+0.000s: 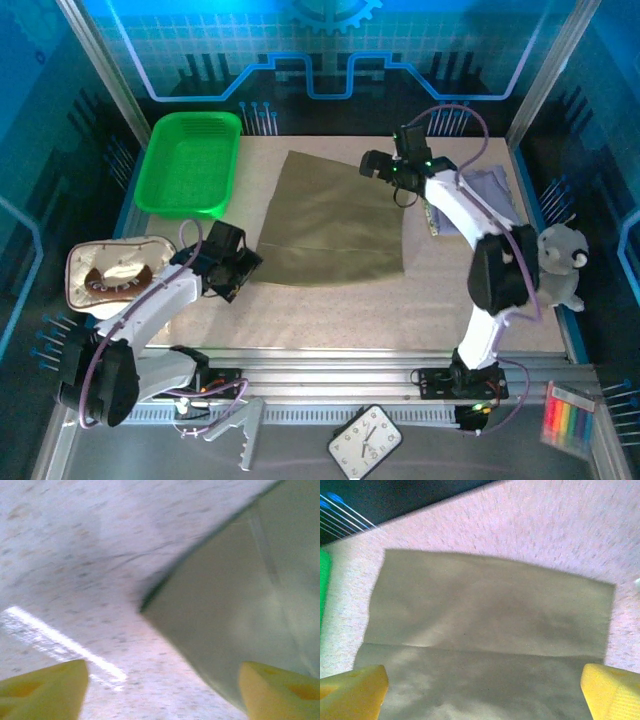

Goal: Fold and stack the skirts

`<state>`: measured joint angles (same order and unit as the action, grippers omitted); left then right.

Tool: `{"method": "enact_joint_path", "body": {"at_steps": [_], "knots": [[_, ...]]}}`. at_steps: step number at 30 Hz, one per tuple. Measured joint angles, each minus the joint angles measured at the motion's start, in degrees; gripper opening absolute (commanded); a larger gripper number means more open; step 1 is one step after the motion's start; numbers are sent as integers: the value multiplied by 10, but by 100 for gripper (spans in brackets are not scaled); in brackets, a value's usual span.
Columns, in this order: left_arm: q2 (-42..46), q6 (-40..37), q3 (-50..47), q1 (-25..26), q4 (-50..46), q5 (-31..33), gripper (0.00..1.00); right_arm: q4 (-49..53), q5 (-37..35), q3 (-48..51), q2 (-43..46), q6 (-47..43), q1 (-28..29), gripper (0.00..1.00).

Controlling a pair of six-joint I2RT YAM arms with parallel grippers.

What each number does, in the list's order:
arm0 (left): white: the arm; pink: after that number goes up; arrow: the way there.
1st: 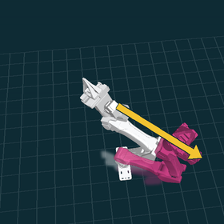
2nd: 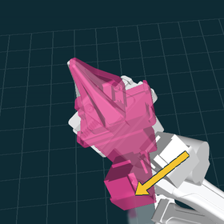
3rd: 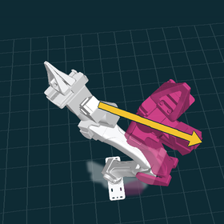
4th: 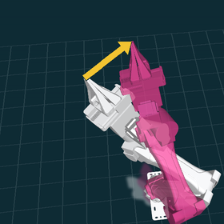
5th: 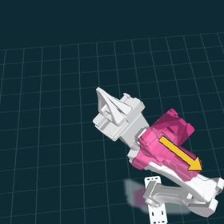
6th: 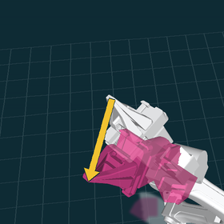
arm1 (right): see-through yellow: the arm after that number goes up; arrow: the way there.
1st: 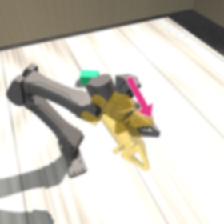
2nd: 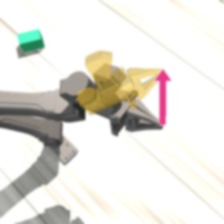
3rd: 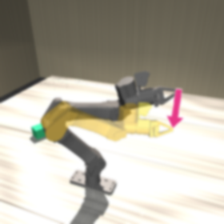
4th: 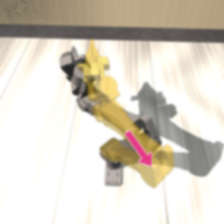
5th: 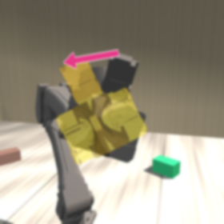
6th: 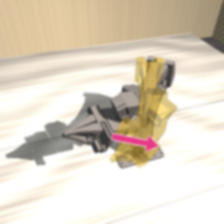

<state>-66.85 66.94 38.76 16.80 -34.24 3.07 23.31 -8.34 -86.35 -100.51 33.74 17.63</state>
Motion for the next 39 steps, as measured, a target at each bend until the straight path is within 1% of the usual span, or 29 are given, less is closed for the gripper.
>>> {"method": "enact_joint_path", "body": {"at_steps": [2,5,8,11,17,20,25,29,32,35,38,39], "knots": [[0,9,-24,-6,1,-5,61,-27,-41,64,73,-2,5,100],[-3,20,-33,-10,17,-13,57,-63,-73,158,146,4,-20,100],[-19,19,-33,-10,57,-21,56,-83,-73,228,169,19,-64,100],[-53,11,-28,-10,83,-26,55,-84,-67,267,170,34,-99,100],[-119,4,-3,-10,111,-29,54,-89,-62,279,191,40,-105,100],[-136,3,1,-10,126,-31,49,-95,-62,279,205,39,-105,100],[-163,4,9,-10,139,-38,48,-99,-62,279,209,40,-105,100],[-165,5,11,-10,136,-40,47,-98,-62,279,209,39,-105,100],[-165,7,11,-10,133,-40,38,-99,-62,279,210,40,-105,100],[-165,5,11,-10,131,-40,22,-99,-60,281,213,40,-105,100],[-165,4,11,-10,132,-39,12,-96,-44,291,221,47,-105,100],[-164,4,11,-10,132,-39,10,-91,-34,295,225,50,-105,100]]}}
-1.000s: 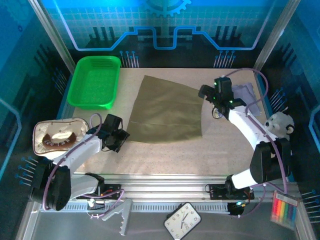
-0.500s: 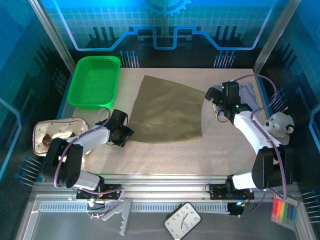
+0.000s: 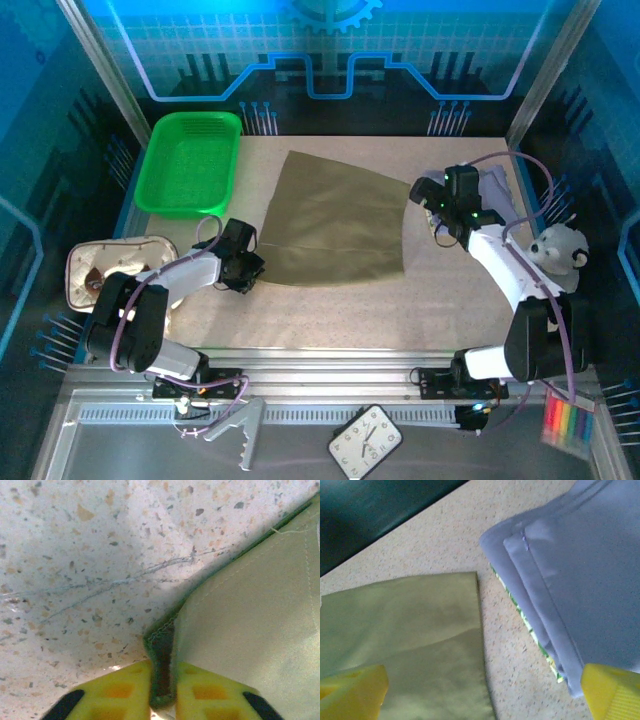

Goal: Fold and stack the skirts

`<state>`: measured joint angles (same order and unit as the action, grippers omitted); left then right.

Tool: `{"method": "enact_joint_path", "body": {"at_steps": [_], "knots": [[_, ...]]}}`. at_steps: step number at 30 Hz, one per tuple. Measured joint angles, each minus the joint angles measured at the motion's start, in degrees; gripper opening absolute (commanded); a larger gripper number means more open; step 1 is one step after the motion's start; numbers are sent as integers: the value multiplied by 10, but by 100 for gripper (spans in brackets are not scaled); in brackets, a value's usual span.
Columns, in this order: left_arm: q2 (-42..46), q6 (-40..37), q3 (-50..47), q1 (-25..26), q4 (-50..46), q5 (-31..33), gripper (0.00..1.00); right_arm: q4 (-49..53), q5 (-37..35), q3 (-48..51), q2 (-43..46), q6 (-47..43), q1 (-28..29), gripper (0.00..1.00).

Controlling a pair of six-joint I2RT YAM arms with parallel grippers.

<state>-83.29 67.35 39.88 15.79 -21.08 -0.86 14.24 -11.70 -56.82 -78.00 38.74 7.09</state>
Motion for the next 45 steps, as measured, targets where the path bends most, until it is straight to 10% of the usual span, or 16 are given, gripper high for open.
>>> {"method": "enact_joint_path", "body": {"at_steps": [5,13,19,45], "knots": [[27,-1,0,0,-2,0,3,68,81,31,43,25,0,99],[73,3,-11,0,0,-2,0,147,218,172,91,106,1,46],[73,14,-23,0,0,-5,0,112,277,207,42,153,5,31],[73,17,-25,0,0,-9,0,-14,260,204,-70,202,35,27]]}}
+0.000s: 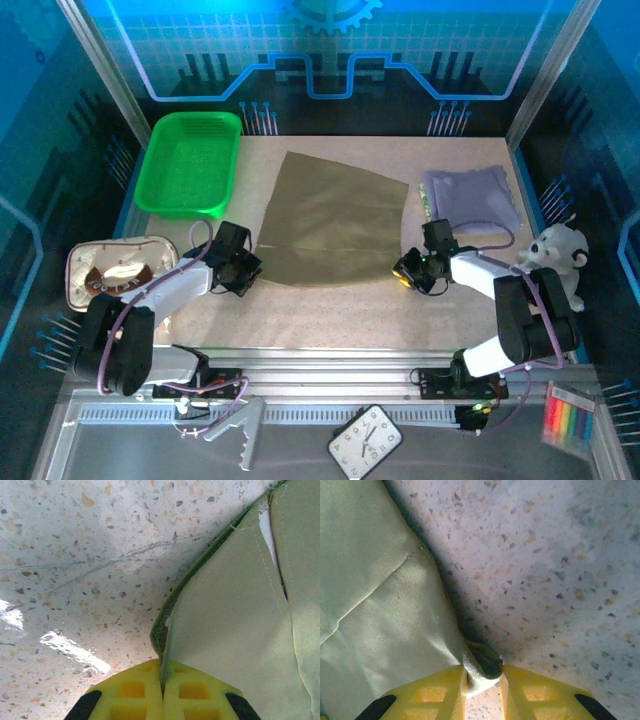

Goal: Fold and stack the skirts

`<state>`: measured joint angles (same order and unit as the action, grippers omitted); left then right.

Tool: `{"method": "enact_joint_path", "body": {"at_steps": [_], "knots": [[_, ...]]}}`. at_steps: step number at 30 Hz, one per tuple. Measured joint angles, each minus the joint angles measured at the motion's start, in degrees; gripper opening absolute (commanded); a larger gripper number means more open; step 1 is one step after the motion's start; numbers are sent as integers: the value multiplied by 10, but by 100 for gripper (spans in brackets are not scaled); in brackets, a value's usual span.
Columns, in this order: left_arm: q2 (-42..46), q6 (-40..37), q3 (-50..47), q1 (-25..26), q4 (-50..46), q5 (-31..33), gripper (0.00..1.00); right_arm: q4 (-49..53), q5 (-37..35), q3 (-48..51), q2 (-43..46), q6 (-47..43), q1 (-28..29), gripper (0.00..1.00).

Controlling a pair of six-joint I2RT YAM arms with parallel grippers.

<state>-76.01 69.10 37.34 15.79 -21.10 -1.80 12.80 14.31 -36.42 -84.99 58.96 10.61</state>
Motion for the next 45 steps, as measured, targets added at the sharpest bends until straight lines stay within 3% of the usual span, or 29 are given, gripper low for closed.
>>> {"method": "enact_joint_path", "body": {"at_steps": [7,13,24,32,36,45], "knots": [[0,0,0,0,0,-2,0,-6,-6,0,-3,-1,4,18],[0,-2,0,0,-2,-1,0,-43,-15,0,0,-14,10,0],[88,-25,39,0,-71,18,0,30,-21,23,127,-19,18,0],[120,-87,163,0,-134,38,0,120,-23,-36,194,-17,19,0],[75,-148,262,-1,-131,46,0,108,-32,-90,176,-19,13,0],[-141,-267,434,-19,-55,50,0,38,-57,-207,8,-46,-4,0]]}}
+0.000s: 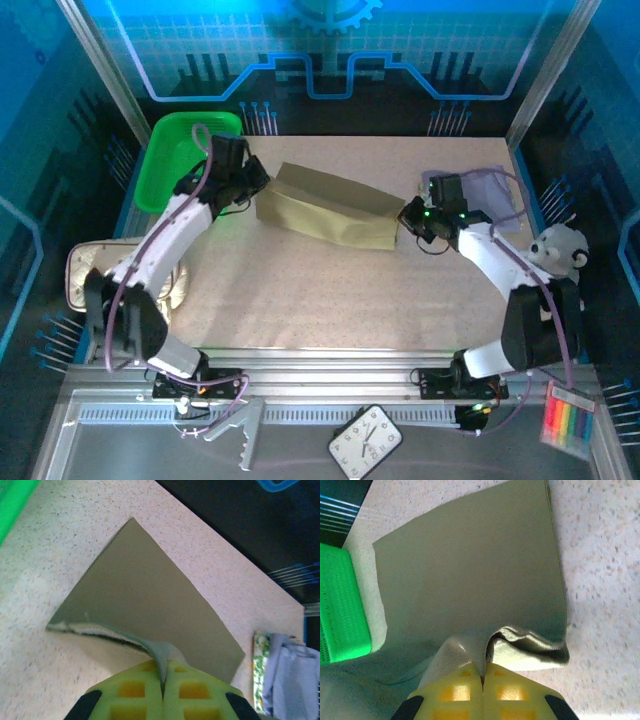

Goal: Fold and stack the skirts

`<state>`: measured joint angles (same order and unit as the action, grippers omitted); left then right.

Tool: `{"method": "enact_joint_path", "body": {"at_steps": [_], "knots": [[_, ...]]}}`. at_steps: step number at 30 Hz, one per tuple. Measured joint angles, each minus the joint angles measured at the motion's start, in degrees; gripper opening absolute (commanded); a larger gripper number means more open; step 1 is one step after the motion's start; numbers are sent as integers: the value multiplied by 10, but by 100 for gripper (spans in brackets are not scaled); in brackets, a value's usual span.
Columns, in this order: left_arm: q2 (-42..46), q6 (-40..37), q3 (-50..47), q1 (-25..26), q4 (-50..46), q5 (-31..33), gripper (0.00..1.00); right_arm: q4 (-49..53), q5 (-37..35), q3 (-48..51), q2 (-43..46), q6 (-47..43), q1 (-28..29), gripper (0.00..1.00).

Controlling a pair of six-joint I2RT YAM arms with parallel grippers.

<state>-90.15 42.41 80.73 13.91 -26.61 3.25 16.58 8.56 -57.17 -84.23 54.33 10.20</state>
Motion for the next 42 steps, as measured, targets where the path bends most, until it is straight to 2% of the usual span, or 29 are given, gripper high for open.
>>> {"method": "enact_joint_path", "body": {"at_steps": [7,11,23,30,33,38,42], "knots": [[-206,-37,132,-22,28,-12,0,-30,-27,-68,-133,-17,-10,0],[-276,-45,181,-23,30,-29,0,-33,-39,-75,-165,-19,-13,0],[-311,-51,223,-24,53,-27,0,-36,-31,-113,-223,-19,-43,0],[-352,-41,253,-25,81,-29,0,-37,4,-162,-284,-24,-43,0],[-367,-24,213,-24,90,-35,0,-33,17,-162,-303,-27,-43,0],[-361,5,80,-24,123,-40,0,-24,31,-162,-305,-47,-42,0],[-282,33,-33,-23,154,-43,0,-20,42,-148,-301,-71,-42,0]]}}
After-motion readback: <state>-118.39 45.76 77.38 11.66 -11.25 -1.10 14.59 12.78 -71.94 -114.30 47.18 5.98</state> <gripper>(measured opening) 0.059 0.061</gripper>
